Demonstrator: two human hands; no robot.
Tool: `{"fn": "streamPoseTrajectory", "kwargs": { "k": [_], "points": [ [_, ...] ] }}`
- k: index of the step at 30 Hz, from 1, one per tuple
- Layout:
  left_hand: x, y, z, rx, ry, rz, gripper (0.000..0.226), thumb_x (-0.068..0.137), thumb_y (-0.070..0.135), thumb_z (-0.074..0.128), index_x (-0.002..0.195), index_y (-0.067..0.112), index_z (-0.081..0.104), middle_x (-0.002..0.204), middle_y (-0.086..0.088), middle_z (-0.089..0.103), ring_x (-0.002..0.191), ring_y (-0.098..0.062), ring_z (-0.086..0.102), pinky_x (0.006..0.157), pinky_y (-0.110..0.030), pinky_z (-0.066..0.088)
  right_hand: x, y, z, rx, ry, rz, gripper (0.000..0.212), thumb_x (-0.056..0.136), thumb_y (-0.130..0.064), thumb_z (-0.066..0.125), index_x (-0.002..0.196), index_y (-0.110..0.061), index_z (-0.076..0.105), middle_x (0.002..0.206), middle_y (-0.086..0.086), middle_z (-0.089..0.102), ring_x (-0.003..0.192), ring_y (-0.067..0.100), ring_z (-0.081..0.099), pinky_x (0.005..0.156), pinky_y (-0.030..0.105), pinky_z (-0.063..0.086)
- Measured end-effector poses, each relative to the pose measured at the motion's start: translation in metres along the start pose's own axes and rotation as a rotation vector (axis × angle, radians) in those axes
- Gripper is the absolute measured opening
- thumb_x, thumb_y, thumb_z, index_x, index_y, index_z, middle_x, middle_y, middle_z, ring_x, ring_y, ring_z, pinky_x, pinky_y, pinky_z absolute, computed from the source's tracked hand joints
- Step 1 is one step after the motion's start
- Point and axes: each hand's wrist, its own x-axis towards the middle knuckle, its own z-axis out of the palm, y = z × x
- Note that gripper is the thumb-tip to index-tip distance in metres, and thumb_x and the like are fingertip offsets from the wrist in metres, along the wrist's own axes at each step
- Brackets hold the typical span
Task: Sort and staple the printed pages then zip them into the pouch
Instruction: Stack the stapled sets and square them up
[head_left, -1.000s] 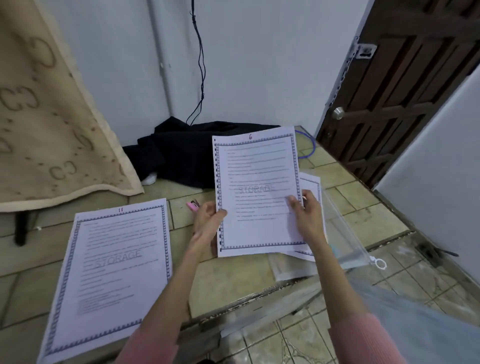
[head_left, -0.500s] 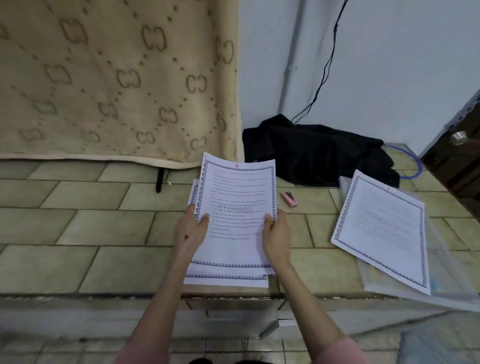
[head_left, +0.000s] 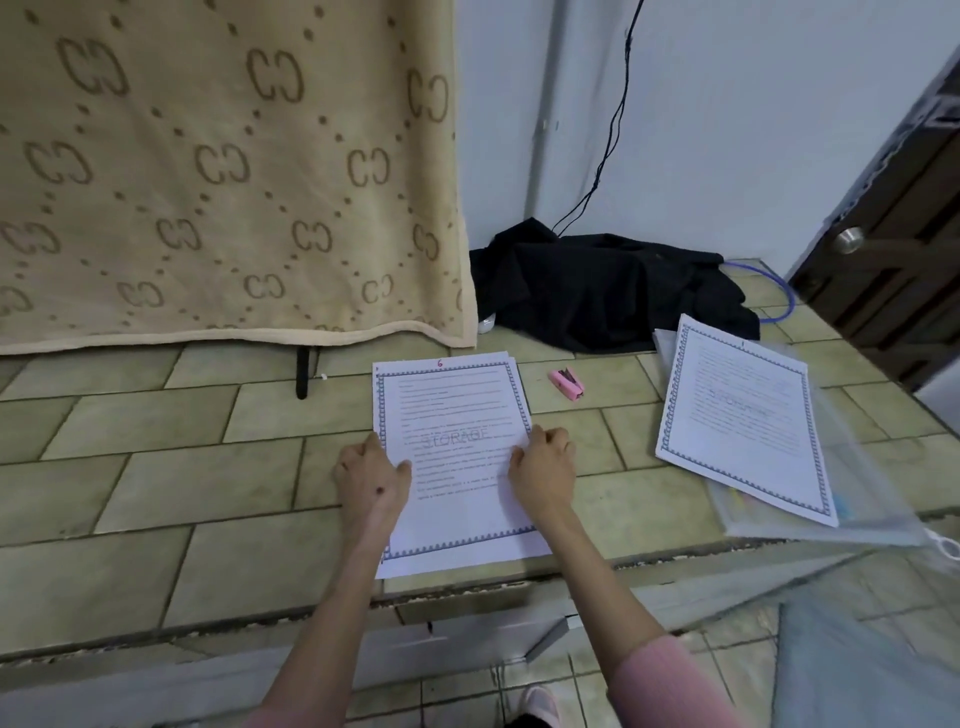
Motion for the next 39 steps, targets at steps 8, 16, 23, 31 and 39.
{"fn": "streamPoseTrajectory", "kwargs": {
  "k": [8, 16, 23, 31, 39],
  "points": [
    [-0.021, 0.115, 0.025, -0.210, -0.056, 0.313, 0.045, 0.093, 0.020, 0.052, 0.136, 0.010, 0.043, 0.142, -0.014, 0.038, 0.128, -0.030, 0.038, 0.100, -0.034, 0.035, 0.022, 0.059, -0.069, 0.419, 0.308, 0.141, 0.039, 0.093, -0.011, 0.045, 0.131, -0.004, 0.051, 0.126, 0.018, 0.048, 0.116, 0.031, 0.047, 0.095, 0.031, 0.037],
    [-0.045, 0.235, 0.110, -0.293, -0.561, 0.246, 0.038, 0.088, 0.014, 0.051, 0.125, 0.007, 0.053, 0.128, -0.009, 0.057, 0.121, -0.023, 0.050, 0.093, -0.020, 0.037, 0.049, 0.189, -0.142, 0.200, 0.298, 0.739, 0.045, 0.088, -0.012, 0.045, 0.132, -0.007, 0.044, 0.145, 0.020, 0.028, 0.133, 0.036, 0.022, 0.107, 0.046, 0.026],
    [-0.041, 0.257, 0.152, -0.389, -0.691, 0.199, 0.037, 0.086, 0.016, 0.063, 0.121, 0.005, 0.057, 0.119, -0.008, 0.063, 0.106, -0.025, 0.062, 0.088, -0.034, 0.052, 0.056, 0.222, -0.150, 0.232, 0.153, 0.707, 0.040, 0.086, -0.011, 0.047, 0.125, -0.002, 0.043, 0.139, 0.021, 0.030, 0.129, 0.035, 0.025, 0.103, 0.043, 0.031],
    [-0.058, 0.251, 0.137, -0.456, -0.710, 0.360, 0.022, 0.092, 0.000, 0.035, 0.109, 0.012, 0.044, 0.107, -0.002, 0.053, 0.098, -0.022, 0.055, 0.061, -0.028, 0.056, 0.058, 0.236, -0.159, 0.331, 0.226, 0.648, 0.053, 0.091, -0.032, 0.052, 0.136, -0.007, 0.038, 0.140, 0.022, 0.036, 0.130, 0.037, 0.029, 0.102, 0.044, 0.032],
    [-0.035, 0.180, 0.068, -0.725, -0.577, 0.370, 0.035, 0.092, -0.002, 0.046, 0.126, 0.007, 0.044, 0.122, -0.003, 0.055, 0.112, -0.018, 0.054, 0.083, -0.016, 0.046, 0.048, 0.175, -0.151, 1.002, 0.214, 0.192, 0.028, 0.097, -0.024, 0.051, 0.117, -0.006, 0.059, 0.118, 0.010, 0.065, 0.104, 0.023, 0.063, 0.092, 0.039, 0.052]
  ]
}}
